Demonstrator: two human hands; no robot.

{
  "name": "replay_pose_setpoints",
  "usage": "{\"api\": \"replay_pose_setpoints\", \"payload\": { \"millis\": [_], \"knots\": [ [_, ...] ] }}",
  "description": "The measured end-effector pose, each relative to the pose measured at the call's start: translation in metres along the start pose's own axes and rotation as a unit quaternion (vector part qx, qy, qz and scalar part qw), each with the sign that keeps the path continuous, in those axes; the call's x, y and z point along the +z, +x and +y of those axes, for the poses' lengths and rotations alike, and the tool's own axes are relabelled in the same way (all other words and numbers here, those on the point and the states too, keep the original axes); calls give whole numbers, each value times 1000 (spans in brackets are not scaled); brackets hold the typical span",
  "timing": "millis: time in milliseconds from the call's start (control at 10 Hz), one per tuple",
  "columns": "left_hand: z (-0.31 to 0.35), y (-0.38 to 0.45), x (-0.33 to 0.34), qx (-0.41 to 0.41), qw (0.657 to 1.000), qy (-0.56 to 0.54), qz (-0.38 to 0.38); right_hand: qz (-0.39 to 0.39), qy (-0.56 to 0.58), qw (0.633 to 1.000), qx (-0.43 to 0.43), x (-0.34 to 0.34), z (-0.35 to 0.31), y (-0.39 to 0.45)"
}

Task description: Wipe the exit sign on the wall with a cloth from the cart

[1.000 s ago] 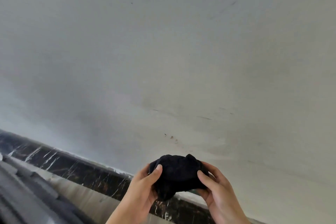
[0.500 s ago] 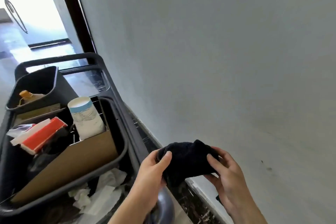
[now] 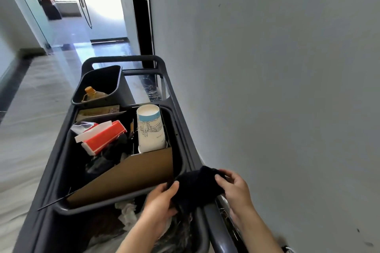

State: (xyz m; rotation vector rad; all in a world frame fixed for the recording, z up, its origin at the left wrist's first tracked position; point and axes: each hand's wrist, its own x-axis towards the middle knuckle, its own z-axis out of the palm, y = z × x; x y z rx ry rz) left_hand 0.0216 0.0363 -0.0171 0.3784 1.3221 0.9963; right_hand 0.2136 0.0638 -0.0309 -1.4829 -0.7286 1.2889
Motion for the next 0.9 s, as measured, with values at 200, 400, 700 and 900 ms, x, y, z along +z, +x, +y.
{"api": "replay_pose_setpoints", "payload": {
  "millis": [200, 400, 700, 900],
  "knots": [
    [-8, 17, -5, 2, 995, 87, 51, 42, -31, 998, 38, 1, 26, 16],
    [-13, 18, -4, -21, 993, 93, 76, 29, -21, 997, 69, -1, 32, 19],
    [-8, 9, -17, 5, 991, 111, 73, 17, -12, 995, 93, -7, 28, 11],
    [11, -9, -28, 110, 978, 156, 84, 52, -75, 996, 14, -13, 7, -7]
  ]
}}
